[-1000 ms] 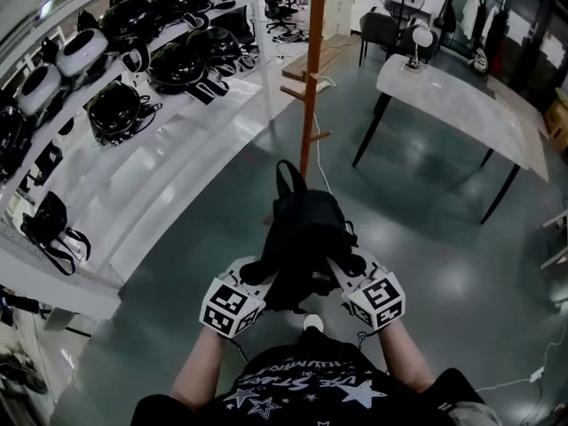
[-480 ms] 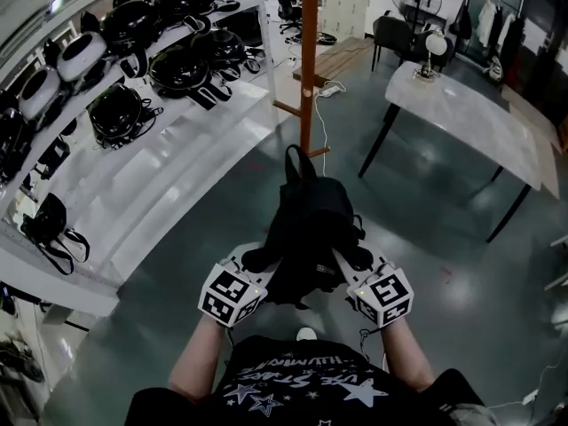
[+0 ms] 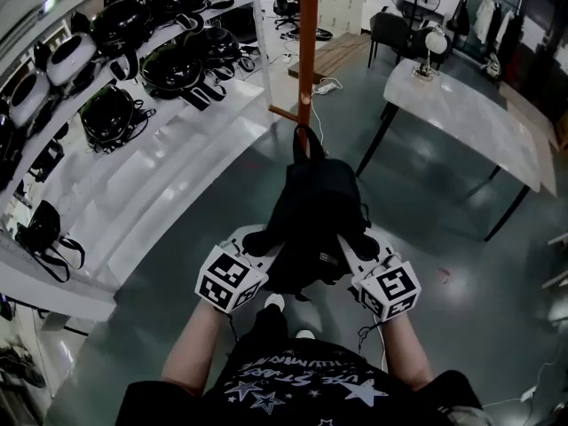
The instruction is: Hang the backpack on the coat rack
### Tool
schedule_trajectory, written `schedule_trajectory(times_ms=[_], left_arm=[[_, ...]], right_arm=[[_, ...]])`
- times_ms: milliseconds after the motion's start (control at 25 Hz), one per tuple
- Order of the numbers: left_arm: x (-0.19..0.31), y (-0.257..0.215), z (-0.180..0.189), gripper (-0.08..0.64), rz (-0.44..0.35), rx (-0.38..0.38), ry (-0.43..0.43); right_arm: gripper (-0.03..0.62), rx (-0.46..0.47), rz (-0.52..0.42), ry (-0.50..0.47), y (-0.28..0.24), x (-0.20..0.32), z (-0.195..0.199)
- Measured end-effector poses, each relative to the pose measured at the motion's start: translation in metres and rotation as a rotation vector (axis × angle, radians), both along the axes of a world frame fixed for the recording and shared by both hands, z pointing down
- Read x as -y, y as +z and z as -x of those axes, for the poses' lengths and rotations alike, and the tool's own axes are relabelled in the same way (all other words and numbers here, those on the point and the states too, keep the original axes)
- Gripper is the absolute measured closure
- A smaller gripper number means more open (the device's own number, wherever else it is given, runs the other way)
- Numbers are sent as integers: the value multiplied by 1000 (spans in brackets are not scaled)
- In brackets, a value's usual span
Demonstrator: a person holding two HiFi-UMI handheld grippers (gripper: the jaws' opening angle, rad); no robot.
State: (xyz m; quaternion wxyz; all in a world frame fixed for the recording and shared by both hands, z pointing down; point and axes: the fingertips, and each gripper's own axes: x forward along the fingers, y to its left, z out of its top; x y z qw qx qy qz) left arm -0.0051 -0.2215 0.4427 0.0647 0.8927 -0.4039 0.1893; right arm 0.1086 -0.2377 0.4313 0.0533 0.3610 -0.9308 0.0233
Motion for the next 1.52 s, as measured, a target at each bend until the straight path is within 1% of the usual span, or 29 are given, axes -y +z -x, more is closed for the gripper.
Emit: schedule_trajectory(times_ms=[320,560,880,1280,1520], left_arm=[[48,-14,12,500,-17,-19,71],[80,-15,17,500,-19,-30,117],[106,-9,20,500,2,-42,140],[122,2,23,500,23,-55,137],[136,11,27,500,42,-60,138]], right_arm=[[557,-2,-18,73,-16,39,11],[557,-5,-15,125,-14,66,14],[557,-8,-21,164,-12,90,18],[557,-7,13,164,-1,105,21],[557,-22,27,170,7,120,24]])
